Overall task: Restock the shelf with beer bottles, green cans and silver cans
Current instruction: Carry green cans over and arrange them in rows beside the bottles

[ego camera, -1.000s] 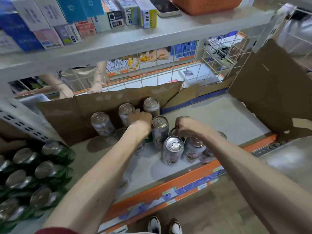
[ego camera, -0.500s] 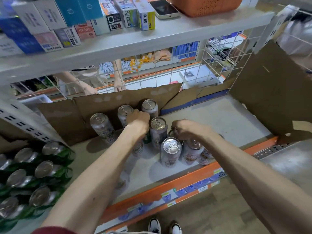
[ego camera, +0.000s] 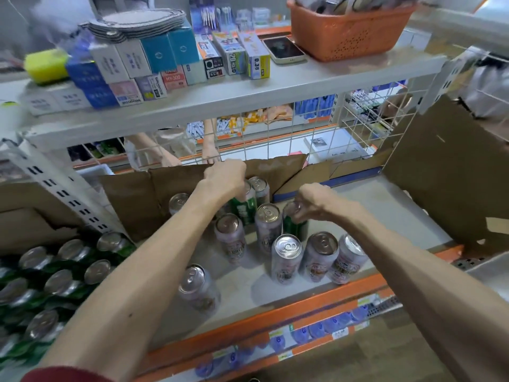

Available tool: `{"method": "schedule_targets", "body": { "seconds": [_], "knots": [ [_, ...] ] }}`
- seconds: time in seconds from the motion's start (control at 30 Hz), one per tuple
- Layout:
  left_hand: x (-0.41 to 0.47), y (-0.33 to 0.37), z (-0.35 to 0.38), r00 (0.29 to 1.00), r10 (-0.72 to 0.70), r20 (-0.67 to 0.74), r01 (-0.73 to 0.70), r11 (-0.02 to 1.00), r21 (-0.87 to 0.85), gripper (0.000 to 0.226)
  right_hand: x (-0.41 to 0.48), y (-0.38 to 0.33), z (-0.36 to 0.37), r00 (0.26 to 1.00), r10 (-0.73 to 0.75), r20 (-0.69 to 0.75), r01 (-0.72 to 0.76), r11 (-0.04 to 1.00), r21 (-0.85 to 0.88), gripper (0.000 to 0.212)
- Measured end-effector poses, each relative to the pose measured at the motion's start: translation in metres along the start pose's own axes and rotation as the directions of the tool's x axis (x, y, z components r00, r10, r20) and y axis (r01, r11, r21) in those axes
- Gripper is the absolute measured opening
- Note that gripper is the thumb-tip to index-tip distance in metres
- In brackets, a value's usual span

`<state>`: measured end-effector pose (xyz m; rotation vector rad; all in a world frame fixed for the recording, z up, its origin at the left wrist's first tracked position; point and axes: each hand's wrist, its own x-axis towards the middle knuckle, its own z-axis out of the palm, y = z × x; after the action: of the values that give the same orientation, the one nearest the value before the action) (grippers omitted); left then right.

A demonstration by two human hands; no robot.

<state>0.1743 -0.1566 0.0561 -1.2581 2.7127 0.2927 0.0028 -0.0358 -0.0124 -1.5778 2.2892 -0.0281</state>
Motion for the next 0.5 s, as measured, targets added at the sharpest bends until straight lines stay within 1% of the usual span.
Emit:
{"method": "schedule_targets", "body": {
  "seconds": [0.07,0.13,0.2,0.27,0.3,0.37,0.43,0.5],
  "knots": [
    [-0.004,-0.007,-0.015,1.000,0.003,-0.017,-0.005,0.996,-0.087,0.050,-0.009,-0.003,-0.026,0.998,-0.033,-0.051,0.035,0.999,0.030,0.024],
    [-0.006,-0.014,-0.028,0.998,0.014,-0.069,-0.025,0.987,-0.161,0.058,-0.017,-0.008,-0.052,0.993,-0.081,-0.080,0.088,0.992,0.086,0.020],
    [-0.013,-0.019,-0.046,0.993,0.007,-0.117,-0.033,0.974,-0.224,0.060,-0.024,-0.016,-0.077,0.986,-0.092,-0.139,0.107,0.989,0.100,0.016],
    [-0.023,-0.022,-0.067,0.987,0.002,-0.160,-0.050,0.954,-0.297,0.056,-0.029,-0.025,-0.099,0.970,-0.107,-0.217,0.136,0.983,0.121,0.024],
    [-0.029,-0.023,-0.077,0.983,-0.014,-0.184,-0.052,0.936,-0.349,0.056,-0.031,-0.030,-0.109,0.961,-0.127,-0.247,0.164,0.977,0.136,0.025],
    [-0.039,-0.026,-0.095,0.968,-0.050,-0.245,-0.066,0.894,-0.444,0.064,-0.037,-0.041,-0.129,0.941,-0.168,-0.295,0.221,0.963,0.156,0.025],
    [-0.048,-0.034,-0.107,0.945,-0.092,-0.315,-0.095,0.841,-0.532,0.074,-0.039,-0.050,-0.143,0.914,-0.185,-0.360,0.283,0.928,0.242,0.024],
    [-0.058,-0.045,-0.112,0.912,-0.142,-0.384,-0.129,0.790,-0.599,0.079,-0.038,-0.056,-0.149,0.895,-0.175,-0.411,0.339,0.866,0.369,0.025]
  ]
}}
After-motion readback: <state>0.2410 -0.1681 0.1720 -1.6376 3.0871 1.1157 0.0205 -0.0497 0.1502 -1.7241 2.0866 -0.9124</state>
